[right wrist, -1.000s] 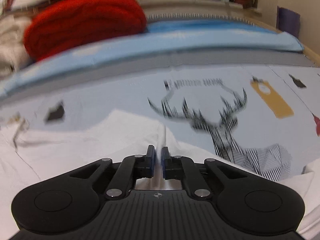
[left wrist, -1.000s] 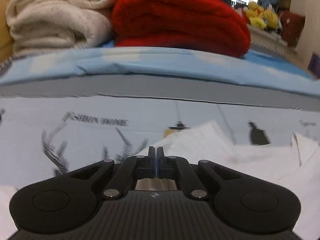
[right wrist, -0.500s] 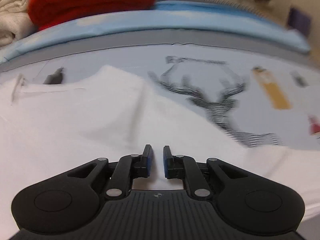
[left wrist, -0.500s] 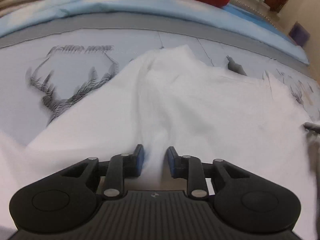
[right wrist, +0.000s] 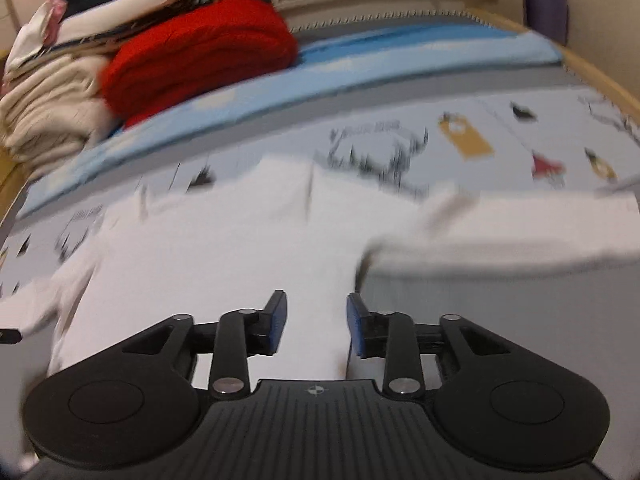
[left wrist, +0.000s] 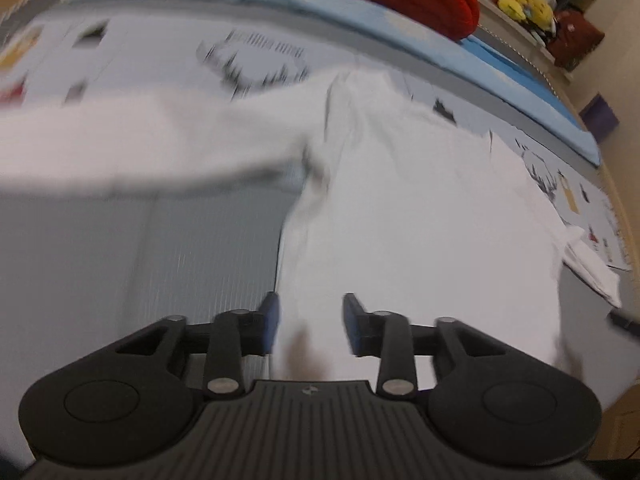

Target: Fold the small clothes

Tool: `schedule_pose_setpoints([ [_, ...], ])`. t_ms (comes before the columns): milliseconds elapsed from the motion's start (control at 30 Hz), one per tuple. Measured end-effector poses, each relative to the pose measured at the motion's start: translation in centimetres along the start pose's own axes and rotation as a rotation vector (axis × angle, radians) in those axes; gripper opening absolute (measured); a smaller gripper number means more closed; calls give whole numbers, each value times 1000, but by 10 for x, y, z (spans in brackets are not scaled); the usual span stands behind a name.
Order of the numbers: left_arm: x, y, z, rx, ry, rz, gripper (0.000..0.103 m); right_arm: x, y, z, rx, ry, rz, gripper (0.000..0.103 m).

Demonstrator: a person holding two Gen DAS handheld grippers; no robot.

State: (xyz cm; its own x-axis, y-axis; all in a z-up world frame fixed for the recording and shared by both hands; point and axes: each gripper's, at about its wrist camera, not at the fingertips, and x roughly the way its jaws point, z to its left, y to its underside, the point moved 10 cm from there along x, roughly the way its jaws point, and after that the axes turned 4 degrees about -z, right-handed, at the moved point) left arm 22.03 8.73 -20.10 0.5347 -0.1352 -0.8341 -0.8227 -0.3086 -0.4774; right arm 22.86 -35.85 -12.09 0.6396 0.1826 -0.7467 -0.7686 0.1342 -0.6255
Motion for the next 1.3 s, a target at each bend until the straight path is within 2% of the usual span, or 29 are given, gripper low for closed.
schedule_pose_setpoints([
  [67,-2,37,12,-36,-4,23,45,-13,44,0,2,13,63,40],
  [133,4,72,24,-83,-9,81,44,-16,83,-3,4,34,122,40],
  [233,6,102,36,-111,-38,127,43,-15,128,-9,-12,104,215,40],
  [367,-12,114,38,-107,-27,72,43,-11,172,-21,-18,167,288,40],
  [433,-22,117,35,-96,-20,33,43,-18,173,-20,-19,177,254,40],
  [533,-23,122,29,-42,-42,29,41,-24,180,-18,-24,176,246,39],
  [567,-22,123,29,-25,-65,32,27,-25,183,-18,-27,181,246,37],
  [600,-21,124,32,-15,-88,39,16,-25,182,-17,-32,182,241,26],
  [633,-23,126,36,-19,-104,42,7,-26,182,-15,-36,174,239,5],
  [733,-44,116,33,-64,-62,-28,7,-39,162,-20,22,159,160,5],
  [800,-58,114,29,-46,-51,-63,7,-50,147,-30,98,154,99,5],
  [867,-53,124,30,-53,-60,-17,7,-50,145,-39,130,166,105,5],
  [967,-40,146,35,-100,-47,104,9,-33,164,-46,115,214,188,5],
  [1033,-43,146,33,-80,-50,102,9,-29,171,-52,86,255,209,5],
  [1133,-50,142,27,-43,-40,77,9,-31,174,-48,73,253,201,5],
  [1200,-48,145,27,-41,-47,95,10,-35,169,-51,73,253,178,5],
  [1267,-46,150,31,-47,-60,123,16,-38,169,-52,87,253,175,6],
  [1300,-45,149,33,-56,-58,127,16,-37,168,-54,93,261,178,10],
])
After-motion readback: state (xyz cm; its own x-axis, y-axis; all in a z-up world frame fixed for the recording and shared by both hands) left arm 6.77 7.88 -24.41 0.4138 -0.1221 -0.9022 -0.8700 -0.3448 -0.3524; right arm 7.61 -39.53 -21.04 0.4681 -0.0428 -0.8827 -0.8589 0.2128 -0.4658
